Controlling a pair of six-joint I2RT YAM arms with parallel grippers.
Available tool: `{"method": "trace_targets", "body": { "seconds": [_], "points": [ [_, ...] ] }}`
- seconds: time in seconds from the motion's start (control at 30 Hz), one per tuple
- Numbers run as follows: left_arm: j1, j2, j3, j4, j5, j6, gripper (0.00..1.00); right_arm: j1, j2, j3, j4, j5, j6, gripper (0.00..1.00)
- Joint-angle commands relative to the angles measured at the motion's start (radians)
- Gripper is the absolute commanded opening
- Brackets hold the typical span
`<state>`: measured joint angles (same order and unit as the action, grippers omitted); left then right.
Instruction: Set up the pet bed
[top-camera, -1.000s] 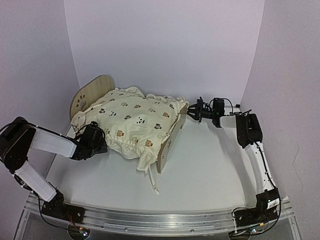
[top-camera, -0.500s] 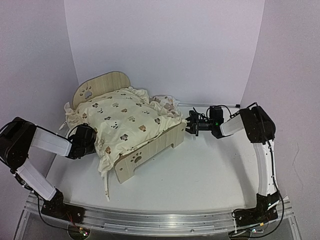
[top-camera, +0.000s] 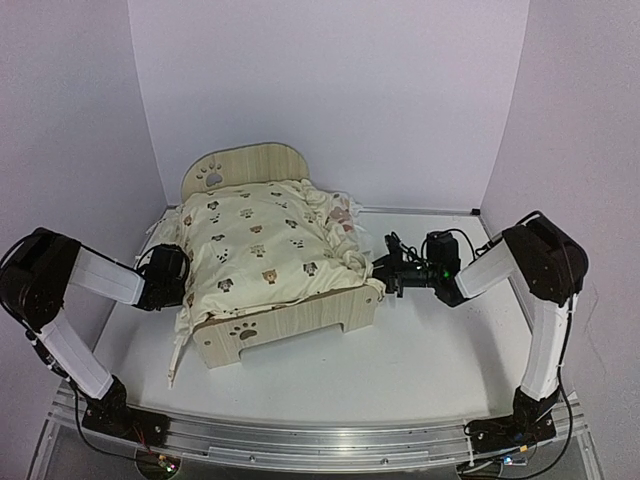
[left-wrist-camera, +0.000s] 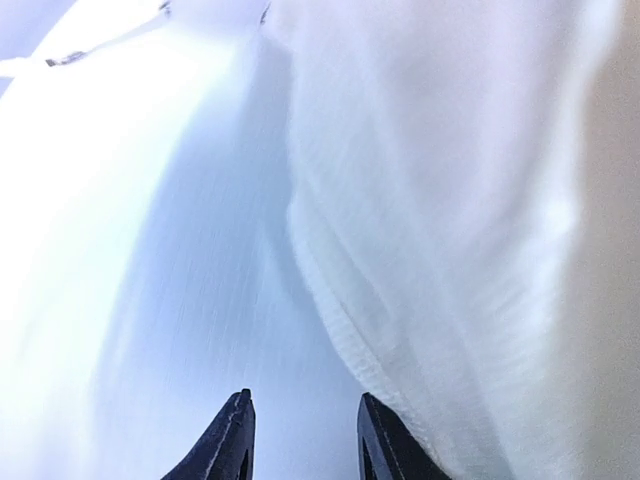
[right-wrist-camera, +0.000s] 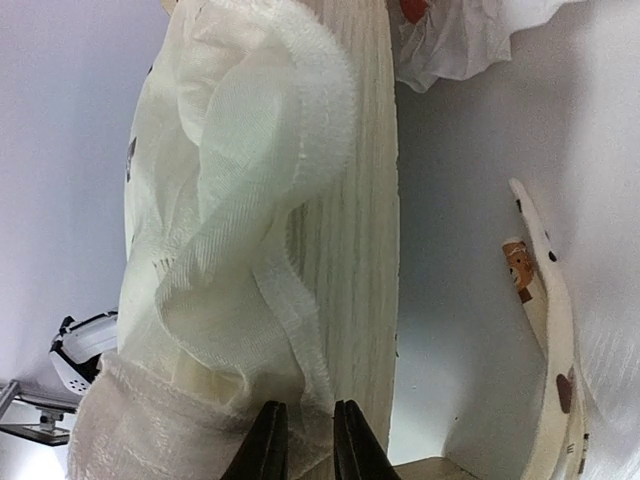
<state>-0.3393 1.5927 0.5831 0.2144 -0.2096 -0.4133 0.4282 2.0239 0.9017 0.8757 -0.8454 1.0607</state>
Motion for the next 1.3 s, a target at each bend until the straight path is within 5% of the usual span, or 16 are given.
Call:
{"method": "trace_targets", "body": {
  "seconds": [0.0,0.13,0.3,0.57,0.77,1.27],
  "points": [
    [-0.089,0.098,0.178,0.158,0.355,0.102,0.37,0.344,-0.026,-0.093,-0.051,-0.158,-0.092,0.18],
    [-0.089,0.163,0.270,0.134,0.364,0.159,0.38,0.441,-0.070,-0.133,-0.181,-0.077,-0.174,0.17],
    [-0.089,0.275,0.394,0.071,0.382,0.213,0.38,0.579,-0.150,-0.095,-0.557,0.111,-0.385,0.18],
    [-0.088,0.405,0.574,-0.007,0.406,0.282,0.40,0.751,-0.112,0.082,-0.770,0.281,-0.497,0.18],
    [-0.076,0.514,0.753,-0.104,0.311,0.302,0.41,0.759,-0.149,0.101,-0.898,0.487,-0.540,0.23],
    [0.052,0.546,0.980,-0.195,0.246,0.204,0.58,0.755,-0.422,-0.035,-1.159,0.609,-0.617,0.63]
  ]
}}
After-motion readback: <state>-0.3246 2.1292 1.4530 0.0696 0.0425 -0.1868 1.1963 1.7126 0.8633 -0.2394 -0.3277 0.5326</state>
